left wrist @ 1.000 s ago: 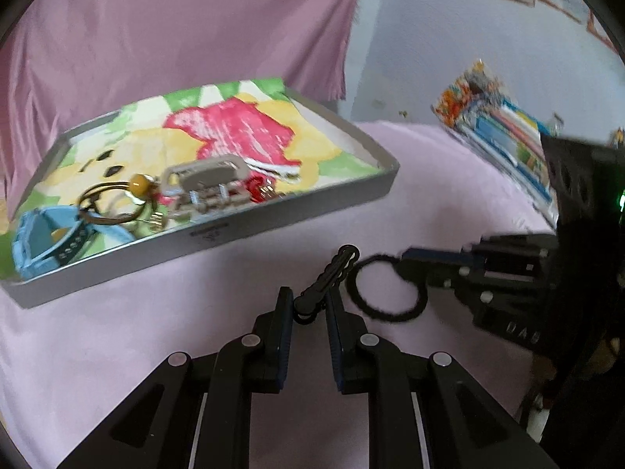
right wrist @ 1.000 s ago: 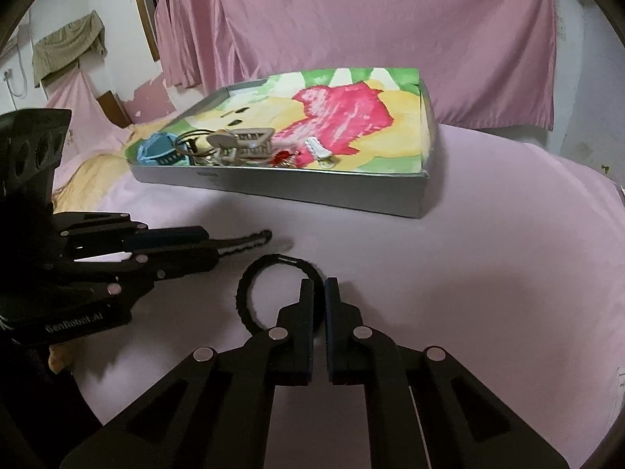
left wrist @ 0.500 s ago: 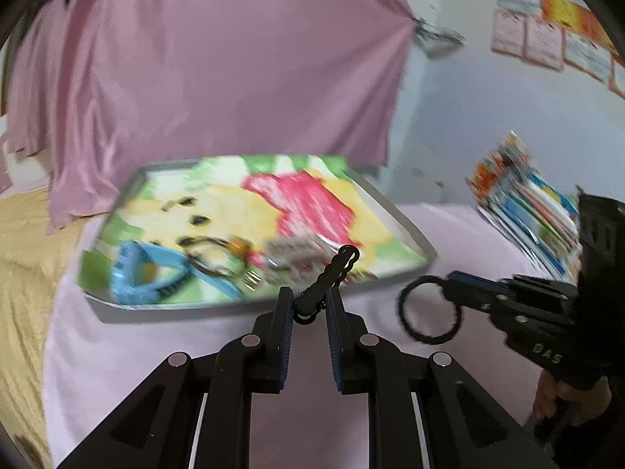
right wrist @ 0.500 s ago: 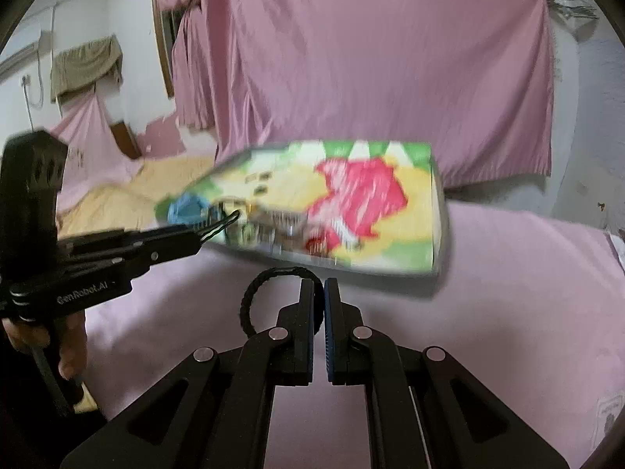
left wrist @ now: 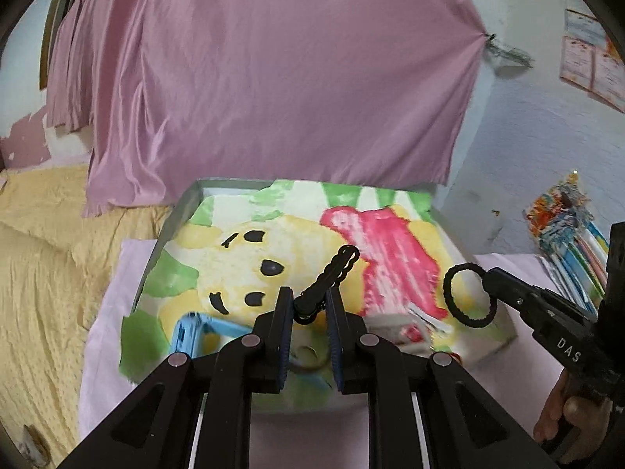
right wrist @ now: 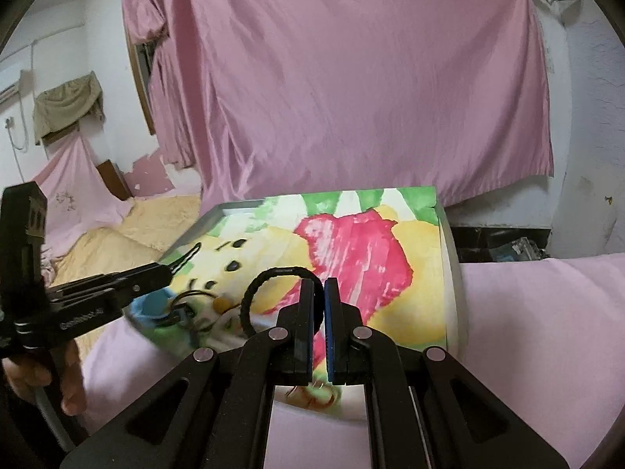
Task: Organize jewelry
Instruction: 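Carry the strip and bracelet into the tray and release both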
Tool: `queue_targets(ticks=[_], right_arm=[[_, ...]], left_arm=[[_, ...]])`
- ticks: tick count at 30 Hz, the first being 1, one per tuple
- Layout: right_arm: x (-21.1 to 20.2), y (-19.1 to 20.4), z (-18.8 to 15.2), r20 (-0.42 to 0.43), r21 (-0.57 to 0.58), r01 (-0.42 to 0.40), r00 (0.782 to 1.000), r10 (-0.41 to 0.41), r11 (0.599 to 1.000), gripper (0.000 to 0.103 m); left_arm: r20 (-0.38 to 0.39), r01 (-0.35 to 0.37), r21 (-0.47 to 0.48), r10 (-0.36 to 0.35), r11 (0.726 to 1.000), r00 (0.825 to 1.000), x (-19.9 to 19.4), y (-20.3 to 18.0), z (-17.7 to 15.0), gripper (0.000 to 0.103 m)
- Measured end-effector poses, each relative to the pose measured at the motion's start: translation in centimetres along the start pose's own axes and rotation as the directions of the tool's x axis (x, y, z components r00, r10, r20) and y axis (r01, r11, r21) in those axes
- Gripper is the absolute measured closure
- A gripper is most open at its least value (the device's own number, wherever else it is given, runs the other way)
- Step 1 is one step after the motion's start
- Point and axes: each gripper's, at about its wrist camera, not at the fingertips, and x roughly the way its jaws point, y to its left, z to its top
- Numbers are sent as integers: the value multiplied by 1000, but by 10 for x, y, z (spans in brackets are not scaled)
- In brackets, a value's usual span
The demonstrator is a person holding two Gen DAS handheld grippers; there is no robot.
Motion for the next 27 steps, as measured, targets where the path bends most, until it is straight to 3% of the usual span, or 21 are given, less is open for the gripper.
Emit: queue_targets(ticks=[7, 16, 27], right_arm=[[32, 0, -2, -80, 2, 61, 995, -61, 998, 98], [49, -6, -10, -148, 17, 53, 988, -50, 998, 98], [60, -8, -16, -191, 32, 38, 981, -31, 999, 98]], left_arm=[[-75, -6, -12, 5, 1000, 997, 26, 2, 1, 87], [-129, -15, 6, 16, 1000, 991, 42, -1, -7, 87], [-132, -1, -11, 0, 1000, 991, 47, 1, -10, 87]])
